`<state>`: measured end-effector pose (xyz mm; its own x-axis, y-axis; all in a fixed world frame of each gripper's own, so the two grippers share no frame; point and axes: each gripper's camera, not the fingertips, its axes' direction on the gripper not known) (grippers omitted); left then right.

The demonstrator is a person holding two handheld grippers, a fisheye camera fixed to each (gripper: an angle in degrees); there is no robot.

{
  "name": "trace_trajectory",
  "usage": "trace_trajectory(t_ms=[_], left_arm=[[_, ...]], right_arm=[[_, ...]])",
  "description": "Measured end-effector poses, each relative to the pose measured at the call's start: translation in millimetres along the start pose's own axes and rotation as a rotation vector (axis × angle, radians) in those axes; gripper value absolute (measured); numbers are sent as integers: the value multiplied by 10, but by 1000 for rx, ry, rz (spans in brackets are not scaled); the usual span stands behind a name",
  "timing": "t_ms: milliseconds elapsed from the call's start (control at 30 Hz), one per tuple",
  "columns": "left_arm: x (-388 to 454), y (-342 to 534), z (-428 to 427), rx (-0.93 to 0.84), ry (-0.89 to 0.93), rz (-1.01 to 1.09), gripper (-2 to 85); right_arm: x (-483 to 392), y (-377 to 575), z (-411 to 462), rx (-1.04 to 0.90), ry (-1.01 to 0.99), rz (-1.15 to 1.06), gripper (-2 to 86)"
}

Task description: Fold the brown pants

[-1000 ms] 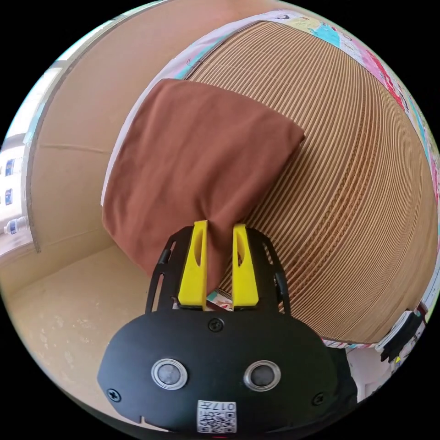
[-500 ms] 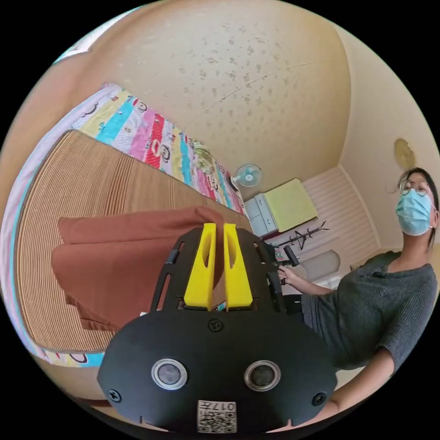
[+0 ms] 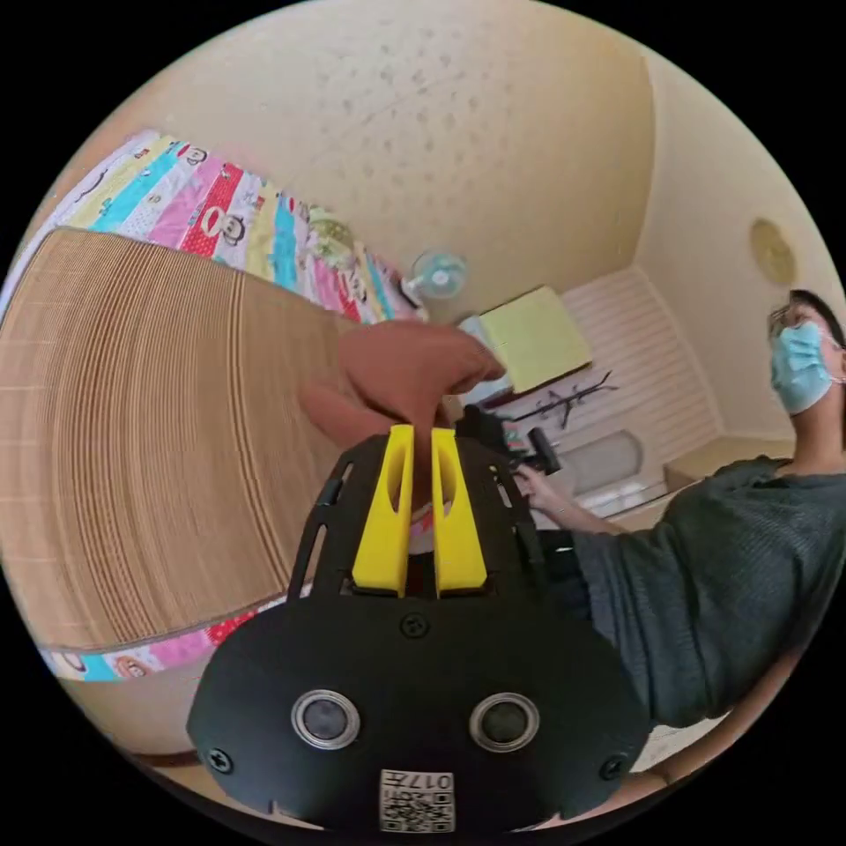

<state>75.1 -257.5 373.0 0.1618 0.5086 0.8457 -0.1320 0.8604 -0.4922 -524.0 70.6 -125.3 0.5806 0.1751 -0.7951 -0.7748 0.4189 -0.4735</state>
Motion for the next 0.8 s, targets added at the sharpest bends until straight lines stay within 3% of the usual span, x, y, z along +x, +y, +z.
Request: trace_trajectory(t_ms=[67,167,233,500,667,800], left_arm=[[-269,185,799,-273,-208,-75,7],[-824,473,1280,-267,-122,-341,0],[-940,523,1491,-268,-166,-403,12],[-900,-284,3015,-384,-386,-196,103],[-1715,-1025,3996,-348,-589,-198,120],[-2366,-1294,4566,-397,-589,-282,117]], right_arm=[[268,46,-120,-4,0,37,74],[668,89,-263,-28,-14,87,76],[872,93,-332,-45,-21,108,77],[1397,-56,-426,-167,-51,107,85],[1436,-191,-403,-236,-52,37,88],[1486,-250,-359,-260,-86,18,90]])
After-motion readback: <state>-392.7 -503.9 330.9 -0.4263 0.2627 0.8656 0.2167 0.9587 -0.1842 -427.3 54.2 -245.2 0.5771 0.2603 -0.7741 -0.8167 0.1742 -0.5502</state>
